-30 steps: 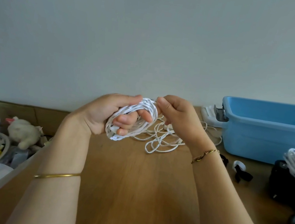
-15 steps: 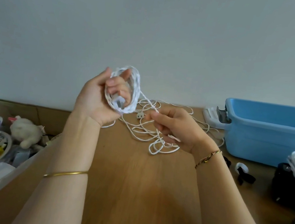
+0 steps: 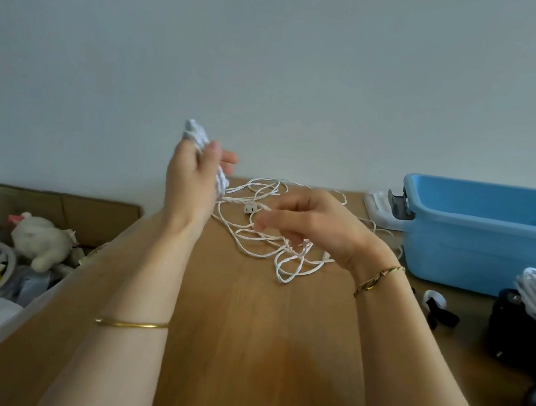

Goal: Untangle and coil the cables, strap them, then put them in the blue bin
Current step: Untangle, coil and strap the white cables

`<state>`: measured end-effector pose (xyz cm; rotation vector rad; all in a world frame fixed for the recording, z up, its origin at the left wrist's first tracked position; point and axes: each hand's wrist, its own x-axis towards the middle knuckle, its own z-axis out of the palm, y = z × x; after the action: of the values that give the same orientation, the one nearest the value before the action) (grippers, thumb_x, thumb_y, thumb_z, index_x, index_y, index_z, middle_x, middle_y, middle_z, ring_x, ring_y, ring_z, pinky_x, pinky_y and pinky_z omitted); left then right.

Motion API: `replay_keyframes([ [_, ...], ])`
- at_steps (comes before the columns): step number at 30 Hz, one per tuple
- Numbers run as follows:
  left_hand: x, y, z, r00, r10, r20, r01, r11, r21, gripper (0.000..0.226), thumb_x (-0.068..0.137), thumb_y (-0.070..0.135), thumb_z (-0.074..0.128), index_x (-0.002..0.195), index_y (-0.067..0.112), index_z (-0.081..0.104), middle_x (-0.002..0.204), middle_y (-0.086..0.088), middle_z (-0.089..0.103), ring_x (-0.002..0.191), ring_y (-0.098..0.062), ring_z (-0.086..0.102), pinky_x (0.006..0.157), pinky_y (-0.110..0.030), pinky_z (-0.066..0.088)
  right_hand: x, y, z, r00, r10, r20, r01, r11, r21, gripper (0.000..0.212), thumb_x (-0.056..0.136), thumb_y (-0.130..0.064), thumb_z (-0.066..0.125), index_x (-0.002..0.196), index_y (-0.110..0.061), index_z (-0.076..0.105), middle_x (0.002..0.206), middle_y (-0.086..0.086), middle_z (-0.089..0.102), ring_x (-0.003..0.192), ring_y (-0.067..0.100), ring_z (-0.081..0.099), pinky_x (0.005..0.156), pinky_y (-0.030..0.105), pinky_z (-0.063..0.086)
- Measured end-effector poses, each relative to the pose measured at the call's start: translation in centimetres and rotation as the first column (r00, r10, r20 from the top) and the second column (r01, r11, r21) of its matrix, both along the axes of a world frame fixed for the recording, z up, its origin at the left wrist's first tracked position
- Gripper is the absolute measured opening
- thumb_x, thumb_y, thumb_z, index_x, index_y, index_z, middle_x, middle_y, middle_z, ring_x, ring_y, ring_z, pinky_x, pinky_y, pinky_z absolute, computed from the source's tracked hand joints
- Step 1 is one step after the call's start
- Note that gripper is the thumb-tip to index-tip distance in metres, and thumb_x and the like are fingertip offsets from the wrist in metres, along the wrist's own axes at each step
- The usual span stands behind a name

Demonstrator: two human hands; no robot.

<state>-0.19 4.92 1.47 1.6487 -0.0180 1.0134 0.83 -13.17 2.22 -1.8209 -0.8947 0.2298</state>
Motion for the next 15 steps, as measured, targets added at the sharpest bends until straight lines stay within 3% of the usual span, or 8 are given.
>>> replay_keyframes([
  [3,-0.2,-1.2,0.0,0.972,0.100,-0.210,-0.001,0.904,0.427,0.016,0.100,0.019,0.044,0.095,0.006,0.052,0.073,0.010,0.060,0.060,0.010,0.055,0.059,-0.008,0.039,0.4,-0.1,0.1,0.996,-0.081,0.022,0.077,0.986,0.149,0.021,0.082,-0.024,0.069,0.087,-0.004,0.073,0.071,0.013,0.058,0.064,0.015,0.046,0.066,0.029,0.042],
  [5,-0.5,-1.7,0.1,0.936,0.106,-0.336,0.097,0.839,0.535,0.023,0.100,0.028,0.043,0.093,0.008,0.052,0.074,0.003,0.063,0.070,-0.002,0.061,0.066,-0.019,0.045,0.8,-0.3,-0.1,0.987,-0.158,0.030,0.146,0.960,0.241,0.018,0.086,-0.020,0.066,0.089,-0.003,0.072,0.078,0.016,0.061,0.068,0.017,0.051,0.071,0.034,0.048],
  [7,-1.2,-2.2,0.6,0.903,0.023,-0.429,0.211,0.846,0.490,0.045,0.099,0.046,0.039,0.088,0.007,0.058,0.069,0.002,0.065,0.066,-0.015,0.061,0.067,-0.032,0.047,1.1,-0.3,-0.2,0.971,-0.235,0.035,0.213,0.928,0.306,0.011,0.088,-0.014,0.063,0.086,-0.006,0.071,0.075,0.011,0.059,0.066,0.017,0.052,0.066,0.030,0.050],
  [9,-1.9,-2.6,1.2,0.870,-0.016,-0.492,0.291,0.823,0.488,0.061,0.089,0.063,0.045,0.083,0.005,0.059,0.063,0.001,0.063,0.055,-0.012,0.057,0.059,-0.029,0.046,1.3,-0.1,-0.4,0.956,-0.289,0.058,0.252,0.902,0.350,0.010,0.088,-0.010,0.062,0.082,-0.011,0.070,0.072,0.006,0.062,0.062,0.011,0.054,0.059,0.022,0.048],
  [12,-2.6,-3.3,1.6,0.837,-0.008,-0.548,0.324,0.814,0.482,0.039,0.088,0.043,0.060,0.076,0.006,0.060,0.052,0.001,0.054,0.045,-0.013,0.049,0.045,-0.021,0.038,1.7,0.1,-0.6,0.922,-0.382,0.069,0.317,0.844,0.432,0.008,0.086,-0.007,0.065,0.082,-0.012,0.070,0.068,-0.008,0.064,0.058,-0.004,0.054,0.056,0.013,0.044],
  [15,-2.9,-3.0,2.1,0.776,-0.294,-0.558,0.441,0.886,0.146,0.027,0.092,0.024,0.054,0.084,0.001,0.067,0.043,0.003,0.042,0.040,-0.014,0.039,0.045,-0.023,0.038,2.4,-0.3,-1.3,0.892,-0.453,0.000,0.396,0.780,0.485,0.007,0.086,-0.014,0.066,0.084,-0.017,0.072,0.068,-0.002,0.060,0.060,0.002,0.049,0.056,0.018,0.042],
])
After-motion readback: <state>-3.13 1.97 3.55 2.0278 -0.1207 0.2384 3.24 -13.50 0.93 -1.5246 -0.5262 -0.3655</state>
